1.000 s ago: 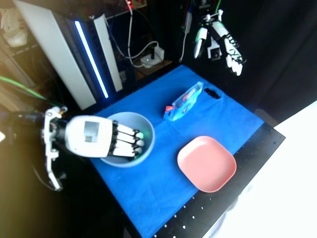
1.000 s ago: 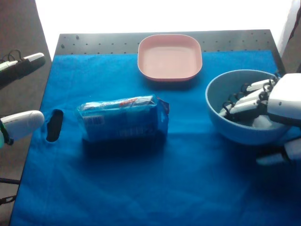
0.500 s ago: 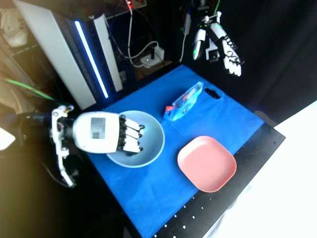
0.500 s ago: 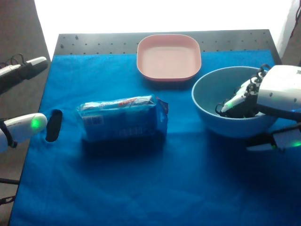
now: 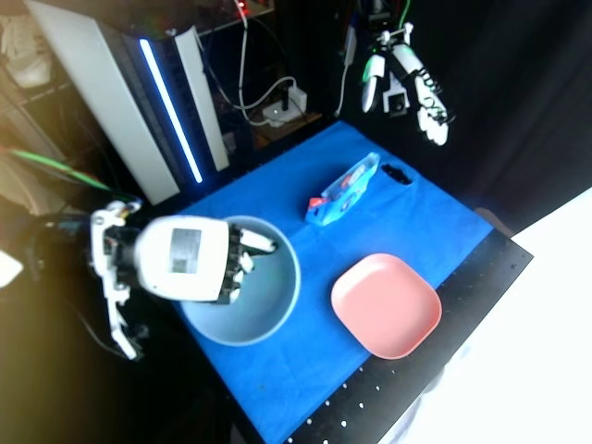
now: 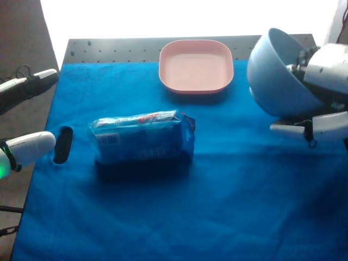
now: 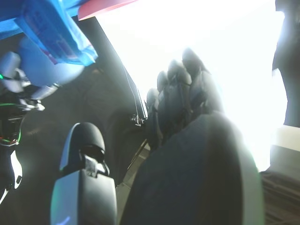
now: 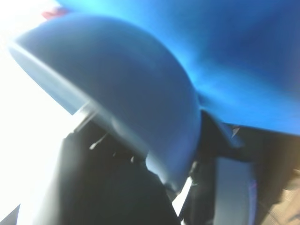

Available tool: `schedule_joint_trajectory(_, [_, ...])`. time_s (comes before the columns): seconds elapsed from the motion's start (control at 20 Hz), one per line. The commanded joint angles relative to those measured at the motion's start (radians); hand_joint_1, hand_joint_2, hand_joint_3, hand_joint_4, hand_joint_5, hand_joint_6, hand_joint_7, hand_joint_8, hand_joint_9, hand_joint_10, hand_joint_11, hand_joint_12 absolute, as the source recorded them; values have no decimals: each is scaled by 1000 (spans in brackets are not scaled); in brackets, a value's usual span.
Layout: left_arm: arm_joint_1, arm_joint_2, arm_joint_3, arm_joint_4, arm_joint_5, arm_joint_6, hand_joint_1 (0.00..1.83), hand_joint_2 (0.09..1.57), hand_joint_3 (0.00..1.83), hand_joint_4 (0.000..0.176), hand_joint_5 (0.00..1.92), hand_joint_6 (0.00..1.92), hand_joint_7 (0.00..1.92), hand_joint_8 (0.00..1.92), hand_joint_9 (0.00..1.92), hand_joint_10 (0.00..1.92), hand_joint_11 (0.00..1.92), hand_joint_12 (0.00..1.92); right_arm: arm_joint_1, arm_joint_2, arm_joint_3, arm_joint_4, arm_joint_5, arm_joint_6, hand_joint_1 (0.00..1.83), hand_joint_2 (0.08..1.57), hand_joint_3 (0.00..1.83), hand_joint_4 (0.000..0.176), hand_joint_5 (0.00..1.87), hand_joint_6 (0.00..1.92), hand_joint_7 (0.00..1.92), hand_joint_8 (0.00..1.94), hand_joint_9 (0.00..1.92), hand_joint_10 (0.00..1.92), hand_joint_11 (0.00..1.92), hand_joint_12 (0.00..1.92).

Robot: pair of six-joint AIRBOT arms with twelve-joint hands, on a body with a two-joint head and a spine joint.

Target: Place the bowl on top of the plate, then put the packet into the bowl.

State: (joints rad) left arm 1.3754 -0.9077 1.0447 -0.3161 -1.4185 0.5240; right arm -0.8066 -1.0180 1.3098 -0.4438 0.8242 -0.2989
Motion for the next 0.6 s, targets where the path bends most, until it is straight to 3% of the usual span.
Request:
schedule_joint_trajectory(0.0, [-6, -2, 0, -10, -131, -10, 543, 1182, 0, 71, 281, 0, 293, 2, 236, 3, 0, 455, 19, -1, 4, 50, 125, 2, 966, 855, 1134, 0, 716, 1921, 1329, 1941, 1493, 1921, 1534, 1921])
schedule_joint_trajectory(0.05, [-6, -3, 0, -9, -130, -10, 513, 1182, 0, 80, 264, 0, 292, 1, 247, 5, 0, 473, 29, -1, 5, 55, 129, 2, 967, 858, 1128, 0, 714, 1921, 1310, 1941, 1473, 1921, 1507, 1921])
schedule_joint_trajectory(0.2, [-6, -3, 1, -9, -129, -10, 512, 1166, 0, 78, 276, 2, 293, 4, 274, 8, 0, 566, 60, -12, 11, 83, 131, -43, 944, 909, 1047, 0, 678, 1921, 1248, 1941, 1387, 1921, 1356, 1921])
schedule_joint_trajectory(0.25, [-6, -4, 2, -8, -128, -10, 503, 1164, 0, 83, 275, 1, 296, 3, 274, 5, 0, 533, 68, -22, 19, 99, 131, -60, 929, 1167, 648, 0, 955, 1921, 1283, 1941, 1439, 1921, 1451, 1921])
schedule_joint_trajectory(0.3, [-6, -5, 3, -8, -127, -10, 496, 1160, 0, 83, 269, 1, 308, 2, 264, 0, 0, 455, 80, -39, 35, 108, 131, -62, 929, 909, 1046, 0, 701, 1921, 1285, 1941, 1439, 1921, 1497, 1921])
schedule_joint_trajectory(0.35, [-6, -6, 3, -7, -126, -10, 496, 1160, 0, 83, 269, 1, 308, 2, 264, 0, 0, 455, 96, -61, 56, 109, 130, -62, 929, 909, 1046, 0, 701, 1921, 1285, 1941, 1439, 1921, 1497, 1921])
schedule_joint_trajectory(0.4, [-6, -7, 4, -7, -125, -11, 488, 1169, 1, 69, 259, 1, 317, 3, 281, 4, 0, 523, 111, -83, 76, 112, 128, -62, 880, 1182, 693, 0, 1034, 1921, 1310, 1941, 1447, 1921, 1494, 1921])
schedule_joint_trajectory(0.45, [-6, -8, 5, -5, -123, -11, 509, 1168, 0, 77, 256, 0, 309, 1, 268, 2, 0, 491, 126, -113, 102, 120, 119, -62, 864, 1321, 425, 0, 1115, 1921, 1309, 1941, 1446, 1921, 1486, 1921])
schedule_joint_trajectory(0.5, [-6, -10, 7, -3, -122, -12, 532, 1176, 2, 68, 250, 0, 305, 0, 268, 2, 0, 506, 140, -138, 122, 125, 108, -62, 841, 1392, 318, 0, 1139, 1921, 1316, 1941, 1444, 1921, 1468, 1921])
schedule_joint_trajectory(0.55, [-7, -12, 10, -2, -121, -15, 535, 1175, 1, 65, 252, 1, 302, 0, 272, 3, 9, 515, 156, -172, 149, 127, 94, -62, 837, 1436, 441, 0, 1192, 1921, 1335, 1941, 1451, 1921, 1477, 1921])
